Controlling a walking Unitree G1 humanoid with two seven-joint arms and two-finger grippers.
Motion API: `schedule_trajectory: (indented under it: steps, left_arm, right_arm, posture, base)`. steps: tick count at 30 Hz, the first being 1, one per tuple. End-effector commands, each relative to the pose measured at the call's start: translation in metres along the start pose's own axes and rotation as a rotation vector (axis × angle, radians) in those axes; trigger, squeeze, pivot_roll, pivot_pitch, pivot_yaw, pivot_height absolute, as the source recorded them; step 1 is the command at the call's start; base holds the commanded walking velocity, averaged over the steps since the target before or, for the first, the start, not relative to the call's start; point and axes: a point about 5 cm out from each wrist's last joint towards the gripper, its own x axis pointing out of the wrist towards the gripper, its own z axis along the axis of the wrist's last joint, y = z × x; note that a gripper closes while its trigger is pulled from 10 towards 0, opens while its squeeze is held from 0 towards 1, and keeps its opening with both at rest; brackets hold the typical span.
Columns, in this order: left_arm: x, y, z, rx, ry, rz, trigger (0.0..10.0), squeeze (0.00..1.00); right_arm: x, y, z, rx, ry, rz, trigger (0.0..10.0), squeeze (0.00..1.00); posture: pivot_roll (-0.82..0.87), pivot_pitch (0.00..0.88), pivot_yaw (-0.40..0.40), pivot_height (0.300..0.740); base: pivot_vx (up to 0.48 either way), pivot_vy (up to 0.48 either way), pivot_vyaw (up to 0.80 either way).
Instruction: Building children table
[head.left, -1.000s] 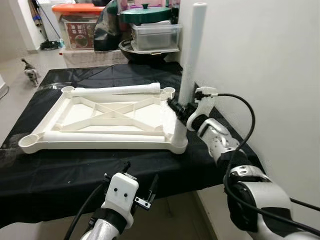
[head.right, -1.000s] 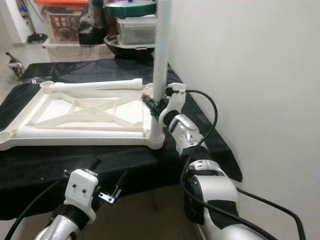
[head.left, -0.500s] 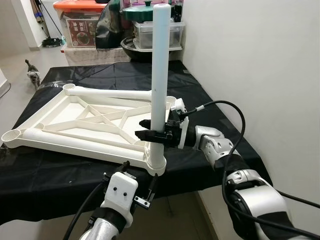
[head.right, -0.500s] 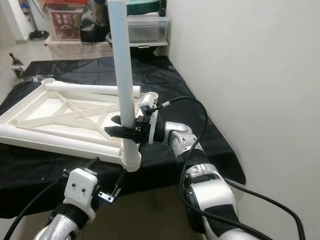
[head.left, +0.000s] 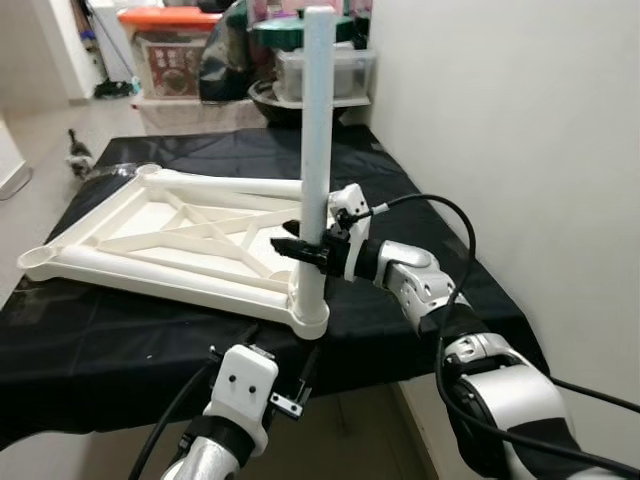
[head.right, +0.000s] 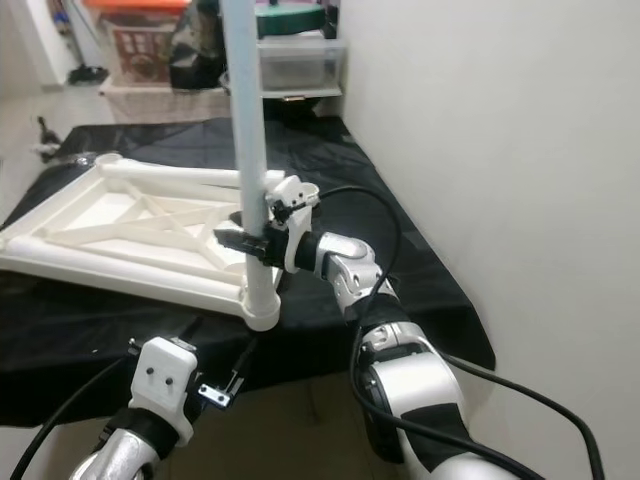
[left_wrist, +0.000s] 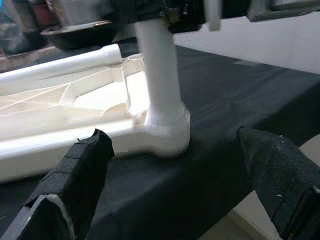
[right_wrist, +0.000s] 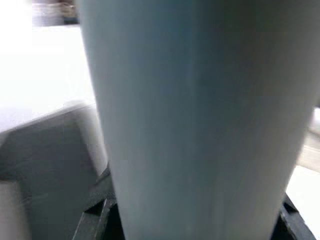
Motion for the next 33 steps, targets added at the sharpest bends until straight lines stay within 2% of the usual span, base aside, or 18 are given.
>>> schedule_trajectory:
  steps: [1, 2, 3, 5, 7, 13, 14, 16, 17, 22, 23, 24, 25, 28, 29, 31, 32, 33]
  left_arm:
    - [-0.001, 0.000, -0.004, -0.003, 0.017, 0.000, 10.0, 0.00]
    - [-0.001, 0.000, -0.004, -0.003, 0.017, 0.000, 10.0, 0.00]
    - [-0.001, -0.001, -0.004, -0.003, 0.017, -0.004, 10.0, 0.00]
    - [-0.001, -0.001, -0.004, -0.003, 0.017, -0.004, 10.0, 0.00]
    - [-0.001, -0.002, -0.004, -0.002, 0.017, -0.006, 10.0, 0.00]
    - [-0.001, -0.002, -0.004, 0.000, 0.017, -0.005, 10.0, 0.00]
    - [-0.001, -0.002, -0.005, 0.000, 0.017, -0.005, 10.0, 0.00]
    - [-0.002, -0.002, -0.005, 0.000, 0.018, -0.005, 10.0, 0.00]
    - [-0.002, -0.003, -0.005, -0.002, 0.019, -0.006, 10.0, 0.00]
    - [-0.002, -0.004, -0.006, -0.004, 0.022, -0.007, 10.0, 0.00]
    - [-0.002, -0.004, -0.007, -0.004, 0.022, -0.007, 10.0, 0.00]
    - [-0.002, -0.004, -0.007, -0.004, 0.022, -0.007, 10.0, 0.00]
    - [-0.002, -0.004, -0.007, -0.004, 0.022, -0.007, 10.0, 0.00]
    - [-0.001, -0.004, -0.006, -0.003, 0.020, -0.009, 10.0, 0.00]
    - [-0.001, -0.003, -0.006, -0.003, 0.019, -0.009, 10.0, 0.00]
    - [-0.001, -0.003, -0.006, -0.003, 0.019, -0.009, 10.0, 0.00]
    - [-0.001, -0.003, -0.006, -0.002, 0.018, -0.008, 10.0, 0.00]
    - [-0.001, -0.003, -0.006, -0.001, 0.018, -0.007, 10.0, 0.00]
  right_arm:
    - [-0.012, -0.029, -0.015, 0.042, 0.069, -0.356, 0.0, 0.00]
    - [-0.012, -0.029, -0.015, 0.042, 0.069, -0.356, 0.0, 0.00]
    - [-0.019, -0.039, -0.021, 0.051, 0.089, -0.540, 0.0, 0.00]
    - [-0.019, -0.039, -0.021, 0.051, 0.089, -0.540, 0.0, 0.00]
    - [-0.025, -0.041, -0.030, 0.082, 0.102, -0.715, 0.0, 0.00]
    - [-0.024, -0.033, -0.032, 0.105, 0.091, -0.807, 0.0, 0.00]
    - [-0.019, -0.026, -0.030, 0.138, 0.066, -0.766, 10.0, 0.00]
    - [-0.014, -0.020, -0.027, 0.171, 0.036, -0.719, 10.0, 0.00]
    - [-0.010, -0.015, -0.022, 0.184, -0.006, -0.658, 10.0, 1.00]
    - [-0.005, -0.015, -0.004, 0.178, -0.101, -0.623, 10.0, 1.00]
    - [-0.003, -0.013, -0.001, 0.203, -0.119, -0.555, 10.0, 0.00]
    - [-0.001, -0.011, 0.002, 0.244, -0.136, -0.486, 10.0, 0.00]
    - [-0.001, -0.011, 0.002, 0.244, -0.136, -0.486, 10.0, 0.00]
    - [0.003, -0.002, 0.008, 0.411, -0.170, -0.154, 10.0, 0.00]
    - [0.002, 0.002, 0.009, 0.408, -0.166, -0.008, 10.0, 0.00]
    - [0.002, 0.002, 0.009, 0.408, -0.166, -0.008, 10.0, 0.00]
    - [0.001, 0.005, 0.010, 0.399, -0.160, 0.079, 10.0, 0.00]
    - [-0.003, 0.010, 0.009, 0.341, -0.139, 0.239, 10.0, 0.00]
  posture:
    - [0.04, 0.023, -0.044, 0.740]
    - [0.04, 0.023, -0.044, 0.740]
    - [0.04, 0.023, -0.044, 0.740]
    - [0.04, 0.023, -0.044, 0.740]
    - [0.04, 0.014, -0.048, 0.740]
    - [0.05, 0.009, -0.052, 0.740]
    - [0.04, 0.006, -0.052, 0.740]
    - [0.04, 0.006, -0.052, 0.740]
    - [0.04, 0.000, -0.051, 0.740]
    - [0.04, 0.000, -0.051, 0.740]
    - [0.04, 0.000, -0.051, 0.740]
    - [0.04, 0.000, -0.051, 0.740]
    - [0.04, 0.000, -0.051, 0.740]
    - [0.04, 0.001, -0.051, 0.740]
    - [0.04, 0.002, -0.051, 0.740]
    - [0.04, 0.002, -0.051, 0.740]
    - [0.04, 0.002, -0.051, 0.740]
    - [0.04, 0.005, -0.053, 0.740]
  base:
    - [0.000, 0.000, 0.00]
    - [0.000, 0.000, 0.00]
    - [0.000, 0.000, 0.00]
    - [0.000, 0.000, 0.00]
    - [0.000, 0.000, 0.00]
    - [0.000, 0.000, 0.00]
    - [0.000, 0.000, 0.00]
    - [0.000, 0.000, 0.00]
    - [0.000, 0.000, 0.00]
    - [0.000, 0.000, 0.00]
    - [0.000, 0.000, 0.00]
    - [0.000, 0.000, 0.00]
    - [0.000, 0.000, 0.00]
    - [0.000, 0.000, 0.00]
    - [0.000, 0.000, 0.00]
    - [0.000, 0.000, 0.00]
    - [0.000, 0.000, 0.00]
    - [0.000, 0.000, 0.00]
